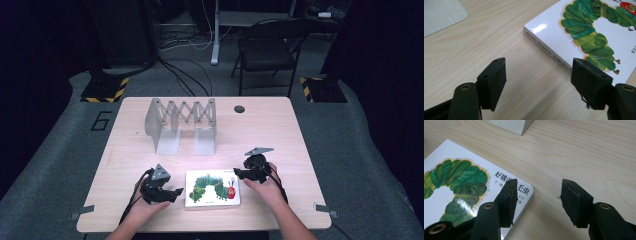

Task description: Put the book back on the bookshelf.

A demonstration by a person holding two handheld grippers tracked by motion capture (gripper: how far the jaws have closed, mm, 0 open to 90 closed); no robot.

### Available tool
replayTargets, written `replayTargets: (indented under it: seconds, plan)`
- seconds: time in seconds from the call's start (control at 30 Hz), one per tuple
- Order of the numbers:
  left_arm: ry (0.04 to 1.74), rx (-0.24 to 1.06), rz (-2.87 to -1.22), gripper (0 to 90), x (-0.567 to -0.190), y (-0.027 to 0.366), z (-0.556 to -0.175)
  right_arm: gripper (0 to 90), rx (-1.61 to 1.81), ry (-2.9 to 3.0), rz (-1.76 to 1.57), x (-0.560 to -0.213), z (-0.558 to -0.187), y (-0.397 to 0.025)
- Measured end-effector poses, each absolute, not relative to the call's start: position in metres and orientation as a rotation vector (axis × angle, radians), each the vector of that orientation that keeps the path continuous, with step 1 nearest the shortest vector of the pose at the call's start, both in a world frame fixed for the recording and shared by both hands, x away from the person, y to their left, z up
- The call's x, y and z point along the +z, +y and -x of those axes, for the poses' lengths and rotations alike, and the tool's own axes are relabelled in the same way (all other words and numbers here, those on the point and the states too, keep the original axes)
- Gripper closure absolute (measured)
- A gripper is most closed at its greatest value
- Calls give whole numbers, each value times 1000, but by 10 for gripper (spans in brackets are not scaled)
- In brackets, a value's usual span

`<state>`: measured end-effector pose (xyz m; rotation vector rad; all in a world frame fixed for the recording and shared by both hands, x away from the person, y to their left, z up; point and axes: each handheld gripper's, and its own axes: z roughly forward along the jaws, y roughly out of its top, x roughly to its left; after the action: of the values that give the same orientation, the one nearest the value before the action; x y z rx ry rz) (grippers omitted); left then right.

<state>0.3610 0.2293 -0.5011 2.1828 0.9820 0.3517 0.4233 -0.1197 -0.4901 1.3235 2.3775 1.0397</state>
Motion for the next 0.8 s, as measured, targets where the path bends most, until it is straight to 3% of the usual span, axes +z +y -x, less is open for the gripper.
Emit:
replayTargets:
  seconds: [0.8]
  plan:
    - [937,324,-2220,272,-496,204,-332,470,1030,2450,-1293,-496,-427,-107]
